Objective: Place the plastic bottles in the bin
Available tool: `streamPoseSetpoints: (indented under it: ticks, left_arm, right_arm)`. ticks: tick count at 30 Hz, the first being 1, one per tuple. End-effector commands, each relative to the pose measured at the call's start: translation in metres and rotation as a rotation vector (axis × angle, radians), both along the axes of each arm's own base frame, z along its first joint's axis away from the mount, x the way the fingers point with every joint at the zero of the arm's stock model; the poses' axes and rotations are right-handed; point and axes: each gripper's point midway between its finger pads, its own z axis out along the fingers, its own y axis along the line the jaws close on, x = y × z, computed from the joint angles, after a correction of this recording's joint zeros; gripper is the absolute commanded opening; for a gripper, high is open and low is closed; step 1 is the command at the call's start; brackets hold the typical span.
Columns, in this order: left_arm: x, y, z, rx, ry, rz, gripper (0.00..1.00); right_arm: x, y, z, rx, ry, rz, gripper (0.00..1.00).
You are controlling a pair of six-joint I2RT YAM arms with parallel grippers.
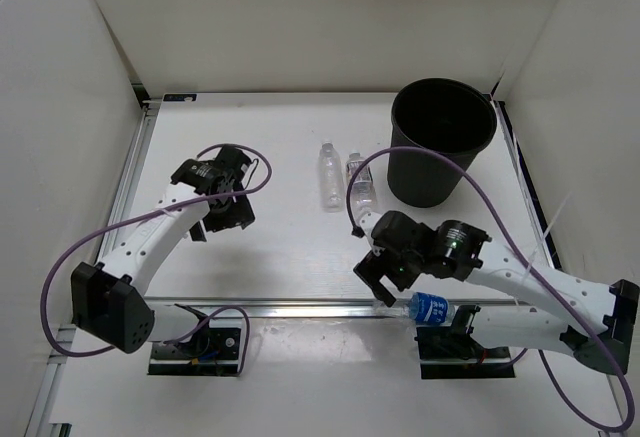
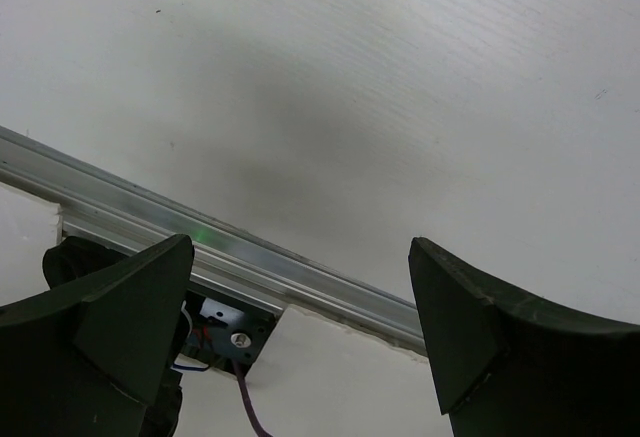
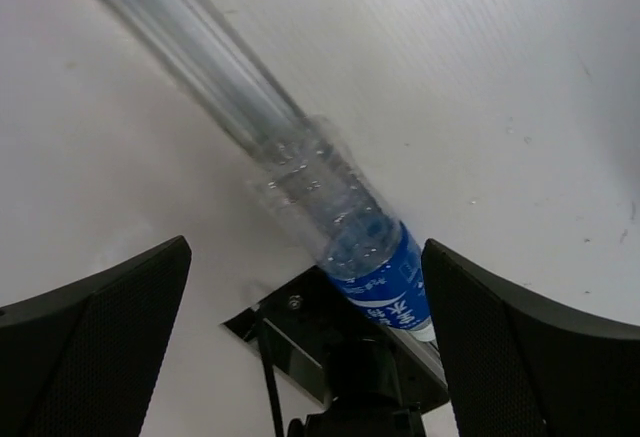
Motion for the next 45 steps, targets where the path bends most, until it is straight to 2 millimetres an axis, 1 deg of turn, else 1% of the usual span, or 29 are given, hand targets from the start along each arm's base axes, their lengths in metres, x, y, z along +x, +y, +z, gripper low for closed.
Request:
streamPoseSetpoints:
  ticks: [1, 2, 3, 5, 8, 9, 10, 12, 16, 17, 18, 20, 21, 22, 23, 24, 25, 26, 29, 30, 34, 35, 36, 38, 41, 43, 45]
  left_arm:
    - [-0.003, -0.003, 0.005, -0.043, -0.034, 0.006, 1.0]
    - [-0.005, -0.002, 0.005, -0.043, -0.034, 0.006, 1.0]
    - [-0.005, -0.002, 0.005, -0.043, -0.034, 0.006, 1.0]
    - [-0.006, -0.004, 0.005, -0.051, -0.03, 0.004, 1.0]
    - [-0.008, -0.003, 0.001, -0.047, -0.021, 0.004, 1.0]
    - [-0.008, -0.003, 0.001, -0.047, -0.021, 0.004, 1.0]
    - [-0.008, -0.003, 0.001, -0.047, -0.021, 0.004, 1.0]
    - [-0.008, -0.003, 0.001, -0.047, -0.021, 0.004, 1.0]
    - [-0.008, -0.003, 0.001, -0.047, -0.021, 0.004, 1.0]
    - [-0.01, -0.002, -0.001, -0.043, -0.012, 0.004, 1.0]
    - [-0.01, -0.002, 0.001, -0.047, -0.021, 0.004, 1.0]
    - [-0.012, -0.002, -0.002, -0.051, -0.009, 0.002, 1.0]
    - [-0.012, -0.002, -0.002, -0.051, -0.008, 0.002, 1.0]
    - [-0.012, -0.002, -0.002, -0.051, -0.008, 0.002, 1.0]
    - [-0.012, -0.002, -0.002, -0.051, -0.008, 0.002, 1.0]
    - [-0.012, -0.002, -0.002, -0.051, -0.008, 0.002, 1.0]
    - [-0.013, -0.004, -0.002, -0.051, -0.008, -0.007, 1.0]
    - [-0.013, -0.004, -0.002, -0.051, -0.008, -0.007, 1.0]
    - [-0.015, -0.005, -0.005, -0.055, 0.004, -0.009, 1.0]
    - [-0.016, -0.005, -0.005, -0.055, 0.004, -0.009, 1.0]
    - [-0.019, -0.007, -0.008, -0.068, 0.02, -0.013, 1.0]
    - [-0.019, -0.007, -0.006, -0.071, 0.012, -0.013, 1.0]
    - [-0.021, -0.006, -0.008, -0.068, 0.02, -0.013, 1.0]
    - [-0.021, -0.006, -0.008, -0.068, 0.02, -0.013, 1.0]
    - [-0.021, -0.006, -0.005, -0.076, 0.002, -0.013, 1.0]
    - [-0.025, -0.002, -0.009, -0.066, 0.007, -0.002, 1.0]
    - [-0.028, -0.001, -0.01, -0.064, 0.01, -0.002, 1.0]
  right_arm:
    - [0.027, 0.003, -0.003, 0.018, -0.147, -0.061, 1.0]
    - [0.027, 0.002, -0.007, 0.01, -0.148, -0.053, 1.0]
    - [0.024, 0.0, -0.018, -0.004, -0.128, -0.045, 1.0]
    - [0.022, 0.007, -0.023, 0.032, -0.12, -0.034, 1.0]
    - [0.012, 0.015, -0.04, 0.028, -0.08, 0.013, 1.0]
    - [0.012, 0.015, -0.045, 0.019, -0.076, 0.013, 1.0]
    - [0.011, 0.015, -0.054, 0.008, -0.071, 0.014, 1.0]
    - [0.011, 0.014, -0.06, 0.005, -0.07, 0.014, 1.0]
    - [0.008, 0.015, -0.063, 0.0, -0.054, 0.031, 1.0]
    - [0.008, 0.015, -0.065, -0.011, -0.049, 0.031, 1.0]
    - [0.008, 0.014, -0.068, -0.022, -0.044, 0.031, 1.0]
    - [0.002, 0.013, -0.074, -0.055, -0.019, 0.05, 1.0]
    - [0.003, 0.015, -0.074, -0.057, -0.018, 0.05, 1.0]
    - [-0.002, 0.014, -0.077, -0.076, -0.01, 0.072, 1.0]
    - [-0.002, 0.02, -0.075, -0.08, -0.008, 0.081, 1.0]
    - [-0.005, 0.018, -0.075, -0.103, 0.001, 0.092, 1.0]
    - [-0.008, 0.022, -0.074, -0.121, -0.005, 0.117, 1.0]
    - [-0.007, 0.024, -0.066, -0.134, -0.025, 0.133, 1.0]
    - [-0.005, 0.025, -0.06, -0.186, -0.047, 0.174, 1.0]
    - [-0.003, 0.023, -0.054, -0.204, -0.072, 0.186, 1.0]
    - [0.005, 0.013, -0.055, -0.277, -0.112, 0.24, 1.0]
    - [0.004, 0.006, -0.06, -0.315, -0.104, 0.265, 1.0]
    - [0.004, 0.006, -0.06, -0.318, -0.107, 0.276, 1.0]
    - [0.0, -0.005, -0.069, -0.354, -0.082, 0.293, 1.0]
    - [-0.008, -0.012, -0.077, -0.38, -0.039, 0.333, 1.0]
    - [-0.009, -0.019, -0.082, -0.407, -0.035, 0.363, 1.0]
    - [-0.01, -0.019, -0.085, -0.405, -0.029, 0.375, 1.0]
